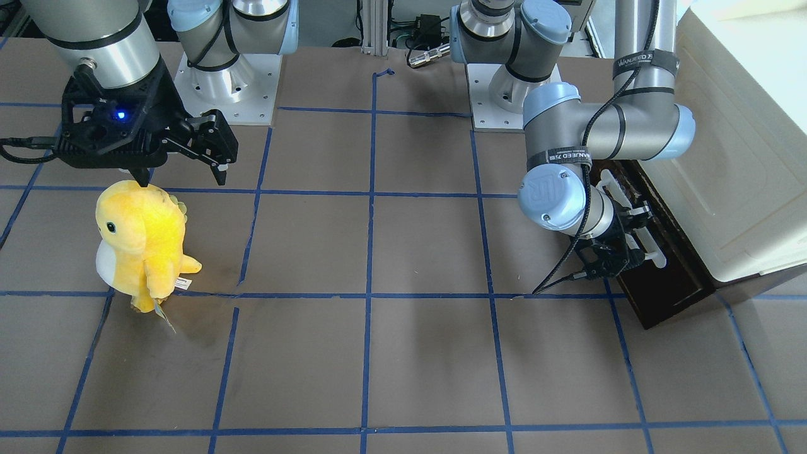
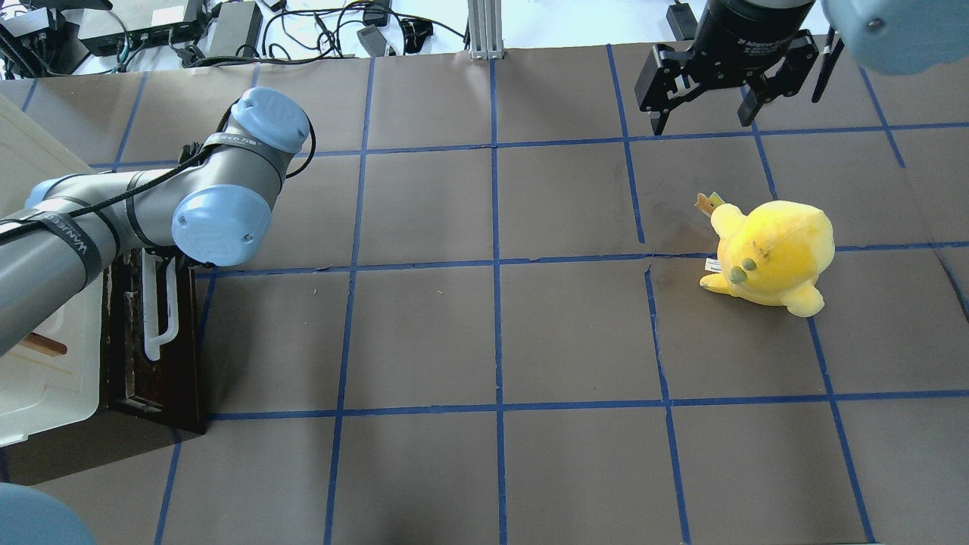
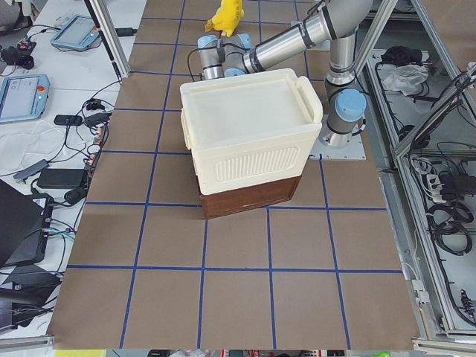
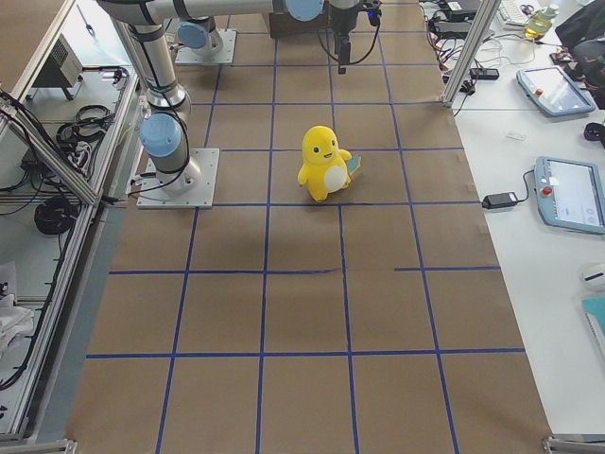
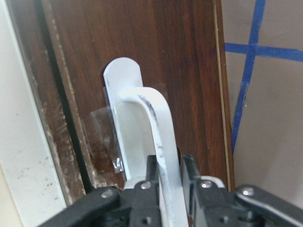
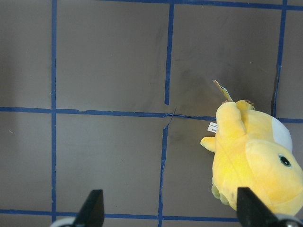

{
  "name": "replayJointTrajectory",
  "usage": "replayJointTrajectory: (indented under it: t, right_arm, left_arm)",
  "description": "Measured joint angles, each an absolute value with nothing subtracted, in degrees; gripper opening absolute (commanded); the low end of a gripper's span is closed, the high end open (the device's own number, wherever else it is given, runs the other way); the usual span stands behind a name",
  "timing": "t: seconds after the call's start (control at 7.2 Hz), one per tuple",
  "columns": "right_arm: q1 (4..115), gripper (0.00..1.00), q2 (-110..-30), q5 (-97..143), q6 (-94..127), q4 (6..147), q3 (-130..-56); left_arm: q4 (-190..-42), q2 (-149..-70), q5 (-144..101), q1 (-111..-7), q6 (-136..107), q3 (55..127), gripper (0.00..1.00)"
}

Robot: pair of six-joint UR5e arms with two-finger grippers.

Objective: Pull drawer sideways
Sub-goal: 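Pull the handle with the left gripper, sliding the drawer out of the cabinet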

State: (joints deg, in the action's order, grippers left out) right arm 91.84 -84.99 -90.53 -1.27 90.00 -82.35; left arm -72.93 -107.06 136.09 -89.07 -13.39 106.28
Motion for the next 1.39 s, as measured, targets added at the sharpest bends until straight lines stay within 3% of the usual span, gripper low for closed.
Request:
replayJointTrajectory:
  t: [1.39]
  right_arm:
    - [91.8, 1.00, -85.0, -90.5, -1.2, 90.0, -82.4]
  left_arm:
    - [-73.0, -107.5, 132.7, -94.3, -13.5, 103.3, 0.28]
